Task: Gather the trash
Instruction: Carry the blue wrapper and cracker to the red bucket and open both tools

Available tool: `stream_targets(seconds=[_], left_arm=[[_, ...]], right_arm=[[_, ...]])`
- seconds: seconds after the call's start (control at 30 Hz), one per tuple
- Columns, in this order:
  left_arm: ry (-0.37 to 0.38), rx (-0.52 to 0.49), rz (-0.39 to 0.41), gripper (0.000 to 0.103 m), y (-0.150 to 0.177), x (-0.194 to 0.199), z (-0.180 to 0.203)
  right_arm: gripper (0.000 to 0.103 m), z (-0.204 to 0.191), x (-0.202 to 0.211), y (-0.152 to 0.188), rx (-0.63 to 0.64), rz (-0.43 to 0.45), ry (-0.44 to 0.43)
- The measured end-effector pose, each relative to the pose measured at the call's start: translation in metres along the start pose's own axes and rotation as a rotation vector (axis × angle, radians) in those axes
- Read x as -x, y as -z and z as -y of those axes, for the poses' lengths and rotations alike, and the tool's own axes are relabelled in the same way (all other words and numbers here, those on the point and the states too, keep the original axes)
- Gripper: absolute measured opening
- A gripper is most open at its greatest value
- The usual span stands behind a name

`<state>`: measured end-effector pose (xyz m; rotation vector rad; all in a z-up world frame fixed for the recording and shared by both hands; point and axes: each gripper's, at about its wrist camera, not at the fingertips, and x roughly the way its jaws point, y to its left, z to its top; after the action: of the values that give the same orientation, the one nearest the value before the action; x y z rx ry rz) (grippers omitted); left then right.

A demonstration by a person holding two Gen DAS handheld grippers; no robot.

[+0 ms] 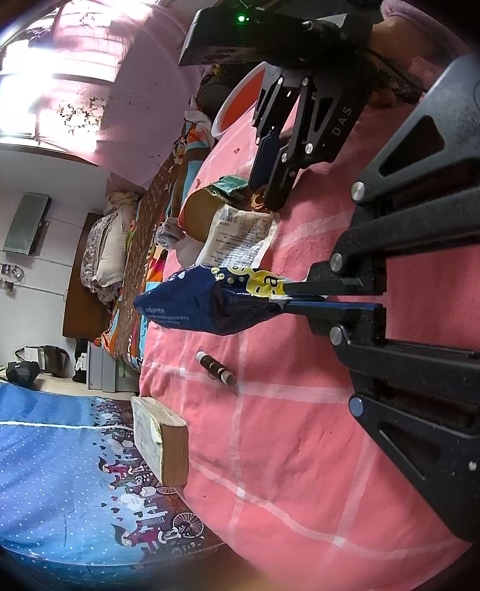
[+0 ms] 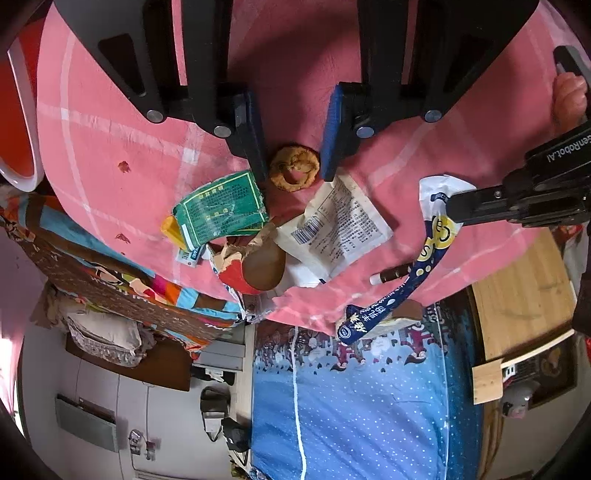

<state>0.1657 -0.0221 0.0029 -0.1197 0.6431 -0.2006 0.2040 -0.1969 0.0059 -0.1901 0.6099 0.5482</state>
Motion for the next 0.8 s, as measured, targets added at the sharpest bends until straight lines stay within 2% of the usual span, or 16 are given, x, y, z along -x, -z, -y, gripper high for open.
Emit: stream_targets(seconds=[0.13,0.27,0.43,0.53,0.7,0.8], left_arm=[[0.009,-0.007,0.022,0.008,-0.006,0.003,0.007],[0.03,-0.061,0.088,0.008,-0.017,0.008,0.026],[0.065,-0.16,0.203,0.008,-0.037,0.012,0.067],[0.115,-0.206,0.249,0.008,-0.053,0.008,0.094],[0.219,-0.312,0.288,0.008,-0.078,-0.005,0.153],[0.286,-0.342,0.27,0.008,-0.085,-0.017,0.183]], right_arm=[[0.026,0.004,0.014,0.001,-0.018,0.056,-0.026],[0.026,0.01,0.047,-0.002,-0.011,0.204,0.009],[0.026,0.035,0.099,-0.004,-0.032,0.427,0.152],[0.026,0.055,0.126,-0.002,-0.05,0.518,0.254],[0.026,0.096,0.152,0.003,-0.116,0.572,0.401],[0.026,0.13,0.166,0.017,-0.202,0.578,0.484]])
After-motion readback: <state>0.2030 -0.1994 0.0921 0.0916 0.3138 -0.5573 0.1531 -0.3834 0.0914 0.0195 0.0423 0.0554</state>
